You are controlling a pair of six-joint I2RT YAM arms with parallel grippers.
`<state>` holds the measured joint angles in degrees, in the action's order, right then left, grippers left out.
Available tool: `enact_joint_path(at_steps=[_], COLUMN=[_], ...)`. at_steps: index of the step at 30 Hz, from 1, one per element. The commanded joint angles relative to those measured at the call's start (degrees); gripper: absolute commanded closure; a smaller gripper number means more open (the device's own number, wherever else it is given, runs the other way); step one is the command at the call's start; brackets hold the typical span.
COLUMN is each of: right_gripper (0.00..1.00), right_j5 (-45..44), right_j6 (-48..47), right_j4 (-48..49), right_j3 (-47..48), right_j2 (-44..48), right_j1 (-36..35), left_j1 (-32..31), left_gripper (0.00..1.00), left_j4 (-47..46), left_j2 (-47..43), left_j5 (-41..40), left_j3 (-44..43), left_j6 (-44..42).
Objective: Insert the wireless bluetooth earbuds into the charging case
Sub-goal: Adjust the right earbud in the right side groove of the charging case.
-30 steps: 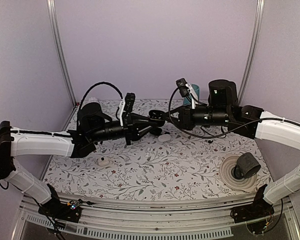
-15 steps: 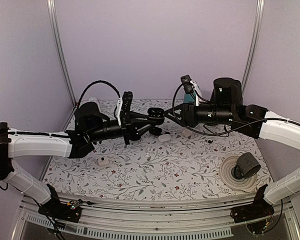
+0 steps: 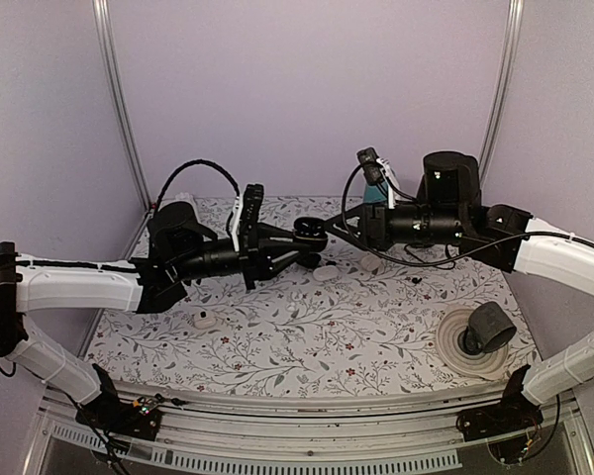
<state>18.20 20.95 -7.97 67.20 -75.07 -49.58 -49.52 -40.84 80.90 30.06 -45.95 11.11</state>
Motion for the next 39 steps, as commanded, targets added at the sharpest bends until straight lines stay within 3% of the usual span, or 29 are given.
enact_joint_path(at_steps=[1,21,39], right_gripper=[0.57,0.57,0.48], right_j5=[1.3,0.8,5.1], right_j6=[1.2,-4.5,-11.4], right_j4=[-0.4,-2.9,-1.4], right_j3=[1.6,3.2,0.3], right_j2=[0.5,0.1,1.9], right_j1=[0.6,0.6,-0.2], left_j1=[-0.3,1.5,3.3], left_gripper=[1.00,1.00,1.00], left_j4=[-0.8,-3.1,-8.3], left_j2=[-0.2,2.3,5.7], left_j5=[2.0,11.8,20.1], left_j3=[-0.5,-2.6,-3.9], left_j6=[-1.0,5.1,12.7])
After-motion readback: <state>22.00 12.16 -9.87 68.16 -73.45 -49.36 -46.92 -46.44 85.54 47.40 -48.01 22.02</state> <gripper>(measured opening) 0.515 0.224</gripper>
